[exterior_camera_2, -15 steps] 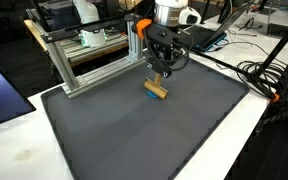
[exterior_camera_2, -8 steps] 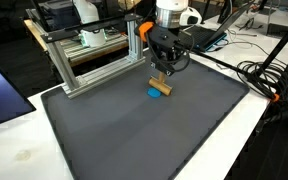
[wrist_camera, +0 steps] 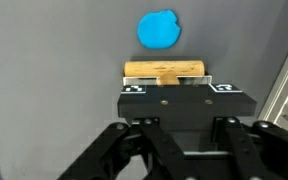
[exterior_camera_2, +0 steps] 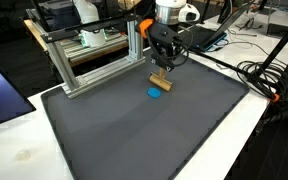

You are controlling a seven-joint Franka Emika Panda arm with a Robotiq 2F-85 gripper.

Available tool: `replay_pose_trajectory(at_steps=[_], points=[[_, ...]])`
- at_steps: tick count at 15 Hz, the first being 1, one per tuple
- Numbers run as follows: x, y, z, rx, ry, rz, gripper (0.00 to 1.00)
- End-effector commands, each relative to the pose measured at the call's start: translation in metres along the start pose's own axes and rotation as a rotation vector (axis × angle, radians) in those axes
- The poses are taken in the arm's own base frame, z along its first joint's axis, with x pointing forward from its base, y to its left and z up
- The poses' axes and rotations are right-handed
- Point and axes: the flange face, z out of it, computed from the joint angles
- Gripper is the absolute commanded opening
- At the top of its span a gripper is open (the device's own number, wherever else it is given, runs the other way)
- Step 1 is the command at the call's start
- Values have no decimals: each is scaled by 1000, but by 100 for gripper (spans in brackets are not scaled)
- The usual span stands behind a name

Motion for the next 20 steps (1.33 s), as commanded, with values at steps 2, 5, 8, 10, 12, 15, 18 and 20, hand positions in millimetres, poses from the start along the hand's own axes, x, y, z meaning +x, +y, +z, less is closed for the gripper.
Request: replay_pose_trajectory(at_steps=[2, 5, 8, 10, 12, 15, 18, 20], points=[[5, -4, -2, 3, 0, -7, 47], [12, -4, -5, -15, -30, -45, 22], [27, -6, -17, -38, -37, -79, 22], [33, -7, -23, -49, -44, -84, 22], [34, -9, -30, -58, -53, -88, 22], [20, -12, -36, -65, -63, -59, 22], [2, -13, -38, -67, -73, -37, 22], [-7, -13, -35, -58, -83, -27, 22]])
